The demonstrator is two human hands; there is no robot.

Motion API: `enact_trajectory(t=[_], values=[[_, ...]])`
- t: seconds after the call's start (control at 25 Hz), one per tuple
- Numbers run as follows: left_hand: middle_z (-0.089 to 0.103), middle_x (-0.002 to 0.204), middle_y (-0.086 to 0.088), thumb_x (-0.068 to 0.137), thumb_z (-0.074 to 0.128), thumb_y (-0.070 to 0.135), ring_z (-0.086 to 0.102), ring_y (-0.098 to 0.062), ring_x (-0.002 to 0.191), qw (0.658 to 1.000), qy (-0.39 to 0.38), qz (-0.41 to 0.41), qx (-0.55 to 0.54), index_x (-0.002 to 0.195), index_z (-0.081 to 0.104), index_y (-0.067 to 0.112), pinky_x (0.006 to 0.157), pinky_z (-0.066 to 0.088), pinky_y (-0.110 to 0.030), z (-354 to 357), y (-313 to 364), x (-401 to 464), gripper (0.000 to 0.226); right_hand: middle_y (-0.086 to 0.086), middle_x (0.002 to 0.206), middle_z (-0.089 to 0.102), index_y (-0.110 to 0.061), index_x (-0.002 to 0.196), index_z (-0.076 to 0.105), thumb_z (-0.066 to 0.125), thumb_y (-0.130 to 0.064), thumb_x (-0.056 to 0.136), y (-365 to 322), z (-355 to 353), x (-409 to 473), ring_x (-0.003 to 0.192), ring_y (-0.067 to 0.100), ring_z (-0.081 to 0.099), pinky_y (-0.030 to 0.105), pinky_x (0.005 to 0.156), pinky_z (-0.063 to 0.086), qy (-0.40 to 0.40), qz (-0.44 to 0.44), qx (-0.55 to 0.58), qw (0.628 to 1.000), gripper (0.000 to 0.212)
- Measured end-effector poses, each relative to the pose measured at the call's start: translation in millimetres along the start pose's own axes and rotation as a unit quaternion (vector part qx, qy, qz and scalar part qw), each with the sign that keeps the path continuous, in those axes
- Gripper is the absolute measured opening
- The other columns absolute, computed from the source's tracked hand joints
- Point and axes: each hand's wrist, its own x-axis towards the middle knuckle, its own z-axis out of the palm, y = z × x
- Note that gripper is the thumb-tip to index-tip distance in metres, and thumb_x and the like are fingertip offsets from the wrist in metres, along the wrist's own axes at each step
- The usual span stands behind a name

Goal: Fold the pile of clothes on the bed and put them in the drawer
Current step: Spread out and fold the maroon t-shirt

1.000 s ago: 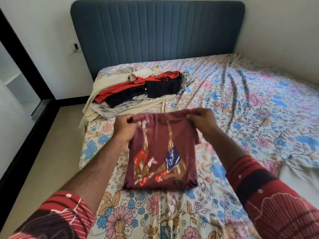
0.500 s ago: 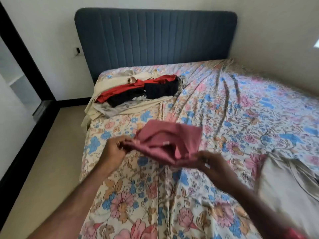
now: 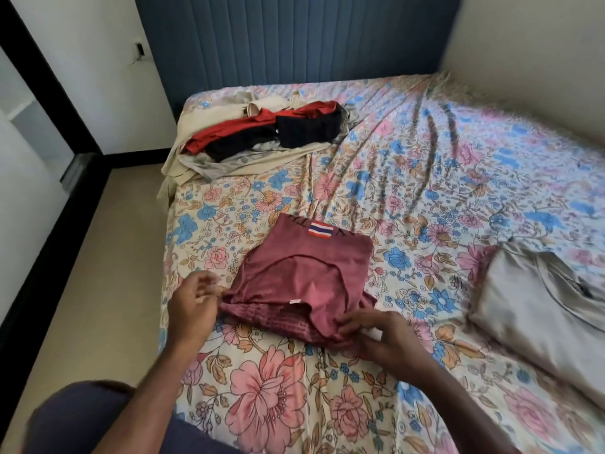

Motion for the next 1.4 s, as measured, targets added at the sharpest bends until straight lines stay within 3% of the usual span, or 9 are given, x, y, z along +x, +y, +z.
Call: enact_trajectory(t=[0.08,0.24,0.32,0.44,0.56,0.8,1.04,1.24,1.4], values=[[0.065,0.089,-0.002,0.102,0.057,0.016,0.056,-0.009,0.069,0.996,0.056,-0.035,0.061,0.101,0.063,0.009,0.056,0.043,-0.026,6.5,10.6,-6.6,0.010,-0.018,0.110,0.075,-0.026,0.105,0.080,0.065,0.007,0.091,-1.4,0.9,-2.3,0.104,0.003,0.070,0.027,0.087,0.060,0.016,0.032,0.030,0.999,0.039],[0.049,0.061,-0.004,0.103,0.047,0.051,0.045,-0.021,0.056,0.990,0.015,-0.069,0.120,0.067,0.049,0.011,0.055,0.029,-0.031,19.3,15.1,0.2,0.054,-0.010,0.102,0.067,-0.025,0.103,0.065,0.072,-0.028,0.095,-24.1,17.2,-2.7,0.081,0.000,0.068,0.014,0.060,0.057,0.195,0.179,-0.008,0.964,0.011],[0.047,0.058,-0.004,0.100,0.048,0.059,0.043,-0.019,0.054,0.983,-0.015,-0.100,0.153,0.062,0.046,0.013,0.057,0.028,-0.029,26.6,13.3,11.8,0.060,-0.007,0.093,0.067,-0.022,0.106,0.057,0.064,-0.048,0.098,-40.0,21.1,2.7,0.071,-0.001,0.064,0.009,0.049,0.046,0.173,0.275,-0.046,0.945,0.028],[0.054,0.067,-0.007,0.098,0.063,0.045,0.049,-0.021,0.062,0.977,-0.084,-0.142,0.132,0.073,0.057,0.009,0.061,0.034,-0.030,40.2,23.4,27.2,0.044,0.000,0.082,0.071,-0.012,0.089,0.068,0.070,-0.047,0.094,-42.0,24.1,30.3,0.065,0.011,0.066,0.023,0.051,0.051,0.121,0.326,-0.007,0.937,0.036],[0.073,0.092,-0.015,0.096,0.067,0.021,0.068,-0.032,0.088,0.979,-0.131,-0.152,0.028,0.097,0.070,0.007,0.081,0.057,-0.044,52.2,42.9,35.3,0.014,0.013,0.090,0.075,0.002,0.097,0.072,0.078,-0.014,0.087,-37.7,18.4,49.9,0.068,0.019,0.069,0.036,0.064,0.062,0.156,0.375,0.216,0.888,0.020],[0.074,0.094,-0.016,0.098,0.066,0.020,0.073,-0.035,0.085,0.979,-0.170,-0.113,0.002,0.099,0.066,0.008,0.078,0.062,-0.053,51.6,64.2,37.2,0.012,0.014,0.098,0.073,-0.007,0.111,0.067,0.073,0.000,0.087,-34.0,14.9,22.4,0.081,0.025,0.076,0.043,0.074,0.065,0.193,0.333,0.285,0.878,0.026],[0.063,0.095,-0.005,0.078,0.088,0.028,0.059,-0.018,0.075,0.988,-0.013,-0.143,0.062,0.101,0.054,0.009,0.054,0.046,-0.028,11.4,40.2,-5.6,0.046,-0.004,0.108,0.057,-0.024,0.110,0.062,0.076,-0.037,0.087,-40.8,-6.8,37.8,0.090,0.012,0.061,0.030,0.075,0.057,0.156,0.173,-0.124,0.965,0.030],[0.070,0.084,-0.019,0.087,0.078,0.031,0.068,-0.026,0.058,0.979,0.015,-0.173,-0.105,0.091,0.061,0.007,0.056,0.062,-0.043,30.6,49.7,-105.5,0.030,0.004,0.116,0.066,-0.014,0.118,0.070,0.077,-0.016,0.088,-44.5,-51.0,143.0,0.103,0.019,0.062,0.044,0.094,0.054,-0.117,-0.080,-0.262,0.955,0.031],[0.074,0.086,-0.027,0.083,0.075,0.045,0.071,-0.031,0.066,0.862,-0.170,-0.380,-0.289,0.100,0.067,-0.005,0.066,0.061,-0.042,93.3,76.0,-180.0,0.054,0.009,0.144,0.057,-0.014,0.140,0.059,0.076,-0.014,0.089,-62.7,-34.0,220.4,0.129,0.025,0.054,0.039,0.108,0.044,-0.258,-0.164,-0.302,0.903,0.054]])
